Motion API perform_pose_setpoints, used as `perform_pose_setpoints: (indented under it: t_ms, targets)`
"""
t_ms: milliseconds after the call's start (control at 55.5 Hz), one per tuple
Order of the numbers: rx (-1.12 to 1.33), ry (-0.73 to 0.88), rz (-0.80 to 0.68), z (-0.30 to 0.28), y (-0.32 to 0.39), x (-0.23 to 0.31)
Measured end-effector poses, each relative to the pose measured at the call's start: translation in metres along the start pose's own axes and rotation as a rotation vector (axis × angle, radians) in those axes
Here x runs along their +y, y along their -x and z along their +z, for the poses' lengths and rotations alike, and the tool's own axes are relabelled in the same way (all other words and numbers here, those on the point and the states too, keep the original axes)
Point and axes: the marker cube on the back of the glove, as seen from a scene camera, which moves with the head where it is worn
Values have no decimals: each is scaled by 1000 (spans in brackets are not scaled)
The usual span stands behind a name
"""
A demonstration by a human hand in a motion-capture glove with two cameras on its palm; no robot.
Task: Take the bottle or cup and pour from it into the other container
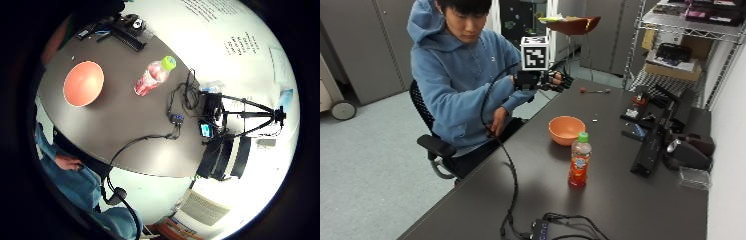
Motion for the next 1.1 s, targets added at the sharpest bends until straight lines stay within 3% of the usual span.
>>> perform_pose_setpoints:
  t_ms: [162,559,1099]
  targets:
    - [117,20,-3,1,-3,0]
    - [58,23,6,-3,-6,18]
    - [49,24,174,-12,-97,79]
